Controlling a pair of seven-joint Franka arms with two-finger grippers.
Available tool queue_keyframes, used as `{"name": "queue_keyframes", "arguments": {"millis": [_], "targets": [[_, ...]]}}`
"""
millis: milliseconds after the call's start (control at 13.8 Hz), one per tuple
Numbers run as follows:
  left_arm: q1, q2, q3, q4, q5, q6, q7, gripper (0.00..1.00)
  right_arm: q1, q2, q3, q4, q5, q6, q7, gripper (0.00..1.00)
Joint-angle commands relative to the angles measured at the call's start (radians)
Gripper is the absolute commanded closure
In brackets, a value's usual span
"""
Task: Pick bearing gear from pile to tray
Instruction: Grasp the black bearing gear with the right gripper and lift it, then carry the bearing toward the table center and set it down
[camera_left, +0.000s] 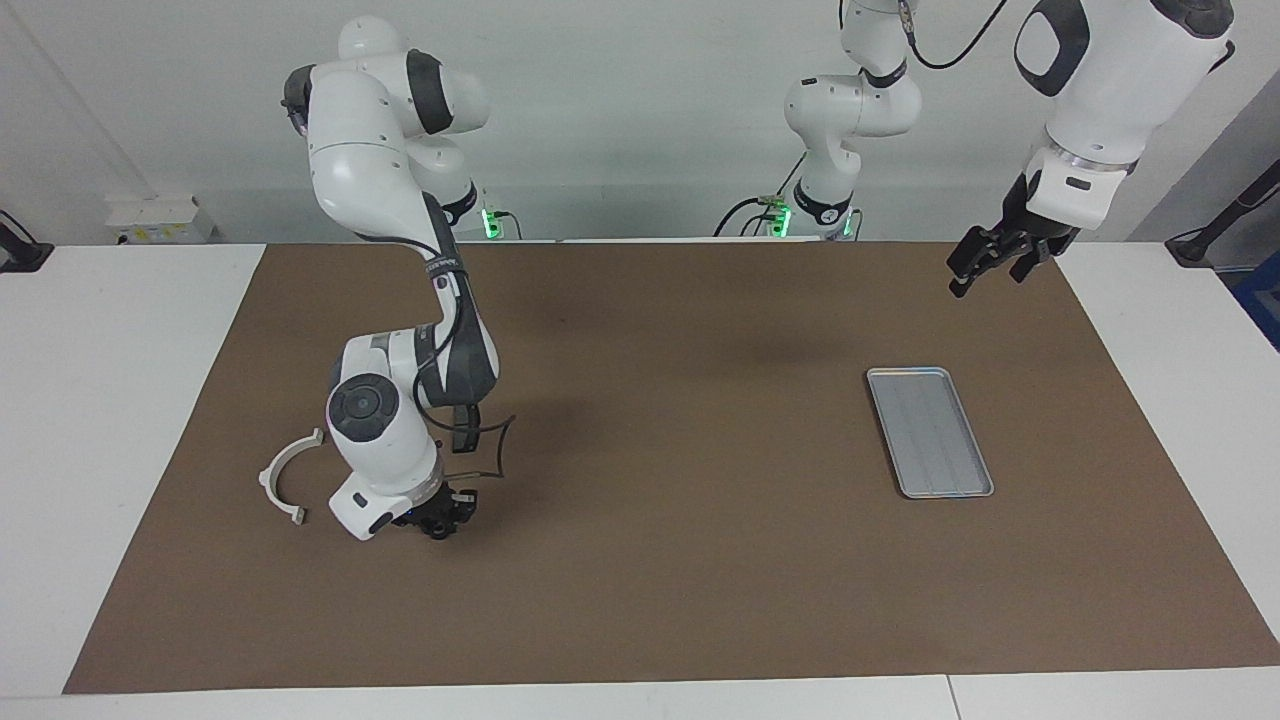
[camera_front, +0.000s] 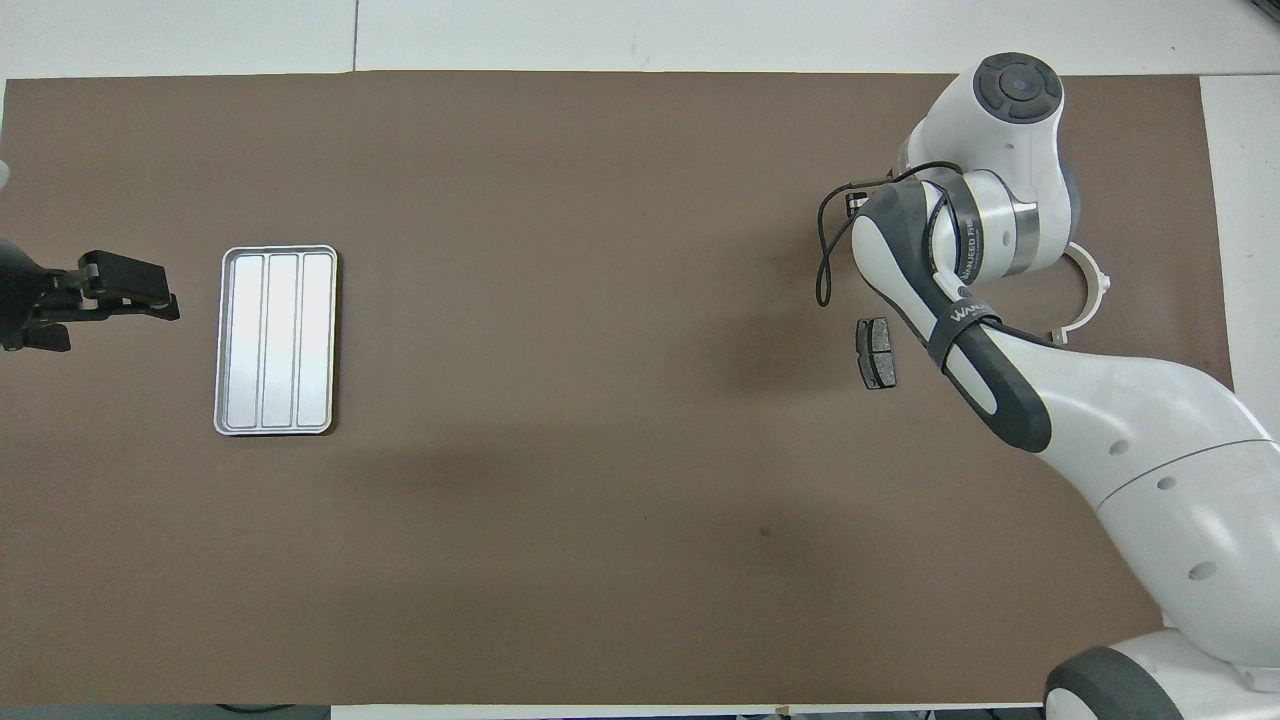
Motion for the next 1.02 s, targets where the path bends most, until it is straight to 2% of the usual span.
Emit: {"name": "queue_keyframes", "arguments": {"millis": [0, 218, 363, 653, 943], "targets": [[0.002, -0.024, 0.002, -0.019, -0.008, 0.003, 0.007, 0.00, -0.006, 0.008, 0.011, -0.009, -0.016, -0.020, 0.011, 1.00], [0.002, -0.024, 0.000, -0.019, -0.008, 0.002, 0.007, 0.00, 0.032, 0.008, 0.005, 0.072, -0.007, -0.112, 0.031, 1.00], [0.002, -0.024, 0.002, -0.019, -0.008, 0.002, 0.009, 0.00, 0.075, 0.004, 0.003, 0.110, -0.005, -0.155, 0.125, 1.00], [0.002, -0.024, 0.000, -0.022, -0.008, 0.002, 0.007, 0.00, 0.183, -0.010, 0.001, 0.150, -0.004, -0.209, 0.372, 1.00], [0.002, -0.024, 0.000, -0.019, -0.008, 0.002, 0.007, 0.00, 0.325, -0.007, -0.002, 0.159, -0.005, -0.180, 0.693, 1.00]]}}
